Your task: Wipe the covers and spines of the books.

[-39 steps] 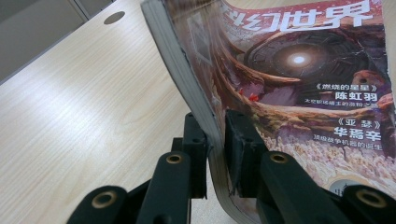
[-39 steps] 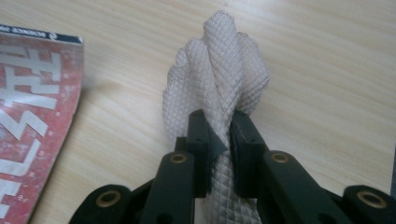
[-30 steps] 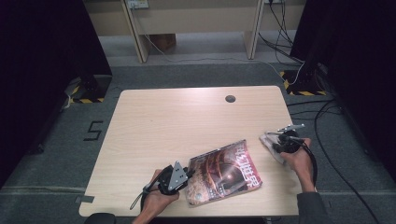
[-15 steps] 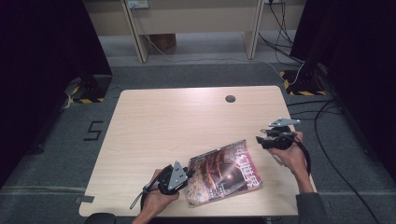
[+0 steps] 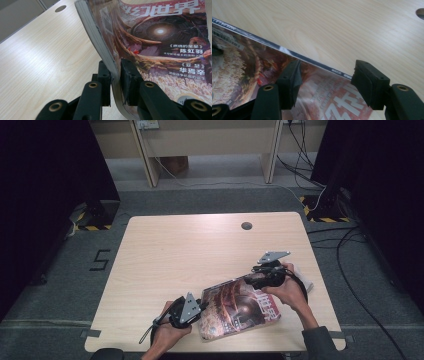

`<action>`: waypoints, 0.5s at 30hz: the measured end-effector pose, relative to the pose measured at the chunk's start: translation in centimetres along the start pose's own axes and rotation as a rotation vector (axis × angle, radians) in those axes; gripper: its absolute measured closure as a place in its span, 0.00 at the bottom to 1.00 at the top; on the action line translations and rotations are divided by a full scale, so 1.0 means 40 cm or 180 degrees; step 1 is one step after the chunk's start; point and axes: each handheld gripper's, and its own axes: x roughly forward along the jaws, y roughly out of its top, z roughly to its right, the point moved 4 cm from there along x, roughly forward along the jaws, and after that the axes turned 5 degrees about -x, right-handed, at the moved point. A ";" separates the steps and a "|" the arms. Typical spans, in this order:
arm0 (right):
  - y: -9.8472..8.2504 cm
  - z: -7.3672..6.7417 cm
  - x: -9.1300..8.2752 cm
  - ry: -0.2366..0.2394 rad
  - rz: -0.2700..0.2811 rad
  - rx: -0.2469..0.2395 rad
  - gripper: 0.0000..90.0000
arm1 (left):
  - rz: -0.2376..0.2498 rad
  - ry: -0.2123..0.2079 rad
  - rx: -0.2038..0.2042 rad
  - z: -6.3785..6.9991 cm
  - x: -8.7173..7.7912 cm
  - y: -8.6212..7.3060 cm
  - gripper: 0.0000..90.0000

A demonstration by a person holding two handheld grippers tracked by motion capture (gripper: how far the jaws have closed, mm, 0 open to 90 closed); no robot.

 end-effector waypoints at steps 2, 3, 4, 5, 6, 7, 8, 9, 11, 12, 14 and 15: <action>0.003 -0.011 0.009 0.0044 -0.0040 -0.0037 0.44 | -0.0003 0.0000 0.0001 0.000 0.000 0.000 0.87; 0.005 -0.016 0.013 0.0051 -0.0050 -0.0043 0.44 | -0.0002 -0.0001 0.0005 0.000 0.000 0.000 0.87; 0.007 -0.019 0.018 0.0057 -0.0053 -0.0063 0.43 | 0.0000 -0.0001 0.0011 0.000 0.000 0.000 0.87; 0.008 -0.023 0.022 0.0069 -0.0075 -0.0082 0.43 | -0.0002 0.0000 0.0023 0.000 0.000 0.001 0.87; 0.010 -0.027 0.026 0.0064 -0.0090 -0.0104 0.43 | -0.0005 -0.0004 0.0033 0.000 -0.001 0.001 0.88; 0.012 -0.030 0.030 0.0069 -0.0093 -0.0136 0.43 | -0.0002 -0.0005 0.0032 0.000 0.000 0.001 0.88; 0.014 -0.034 0.034 0.0084 -0.0096 -0.0158 0.43 | -0.0001 -0.0006 0.0032 0.000 0.000 0.001 0.88; 0.016 -0.039 0.037 0.0093 -0.0112 -0.0176 0.43 | -0.0001 -0.0010 0.0039 0.000 0.000 0.002 0.88; 0.019 -0.047 0.046 0.0111 -0.0110 -0.0231 0.42 | 0.0003 -0.0013 0.0046 0.000 -0.001 0.002 0.88; 0.020 -0.053 0.049 0.0135 -0.0105 -0.0233 0.41 | 0.0006 -0.0010 0.0065 0.001 -0.001 0.002 0.88; 0.022 -0.060 0.054 0.0133 -0.0113 -0.0276 0.39 | -0.0007 -0.0005 0.0105 0.002 0.000 0.002 0.88; 0.023 -0.063 0.057 0.0117 -0.0113 -0.0311 0.39 | -0.0008 -0.0006 0.0108 0.001 0.000 0.002 0.88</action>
